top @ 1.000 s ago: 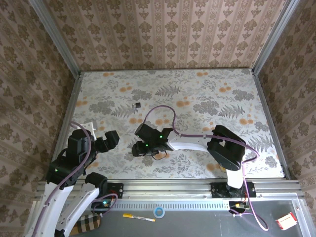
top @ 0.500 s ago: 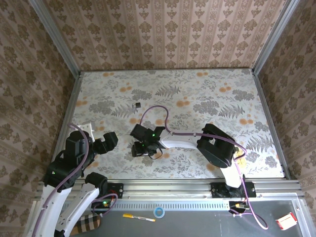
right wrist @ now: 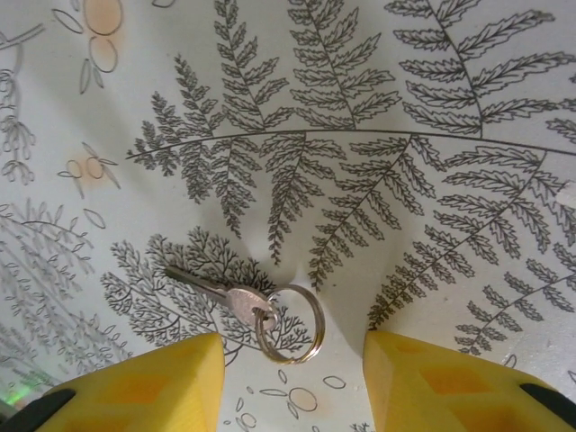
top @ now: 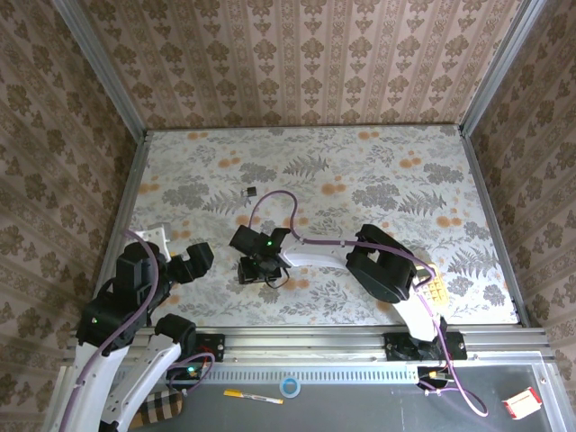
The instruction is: Unlock with the key
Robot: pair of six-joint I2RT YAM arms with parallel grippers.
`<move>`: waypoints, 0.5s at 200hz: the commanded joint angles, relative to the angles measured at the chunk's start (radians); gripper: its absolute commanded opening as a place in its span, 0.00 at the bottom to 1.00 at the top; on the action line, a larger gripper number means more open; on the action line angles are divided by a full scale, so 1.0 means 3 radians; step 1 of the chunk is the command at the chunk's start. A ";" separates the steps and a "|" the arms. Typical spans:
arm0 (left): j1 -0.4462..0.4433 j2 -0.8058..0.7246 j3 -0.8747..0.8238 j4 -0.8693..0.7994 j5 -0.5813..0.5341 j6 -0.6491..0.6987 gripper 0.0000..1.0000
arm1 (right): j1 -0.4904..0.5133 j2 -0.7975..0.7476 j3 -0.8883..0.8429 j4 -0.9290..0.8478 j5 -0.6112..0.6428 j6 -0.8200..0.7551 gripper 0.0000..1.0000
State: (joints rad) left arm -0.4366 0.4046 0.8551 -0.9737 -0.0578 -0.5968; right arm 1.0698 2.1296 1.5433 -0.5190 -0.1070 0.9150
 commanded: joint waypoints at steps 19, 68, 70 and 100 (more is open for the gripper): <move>0.0023 -0.0063 -0.0052 -0.0126 -0.0066 0.0029 0.94 | 0.0034 0.0257 0.0291 -0.0428 0.0270 -0.0125 0.45; 0.0021 -0.0058 -0.0192 -0.0087 0.0006 -0.0190 0.94 | 0.0039 0.0412 0.0385 -0.0597 0.0428 -0.0161 0.20; 0.0021 -0.0056 -0.0198 -0.0088 0.0005 -0.0203 0.94 | 0.0039 0.0402 0.0370 -0.0590 0.0431 -0.0161 0.19; 0.0021 -0.0011 -0.0315 0.0011 0.0114 -0.0371 0.94 | 0.0018 0.0175 0.0075 -0.0450 0.0454 -0.0155 0.06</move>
State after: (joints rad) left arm -0.4366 0.3973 0.7895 -0.9955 -0.0578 -0.6487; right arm 1.0801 2.1880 1.6505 -0.6865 -0.0181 0.8665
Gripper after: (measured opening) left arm 0.942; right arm 0.092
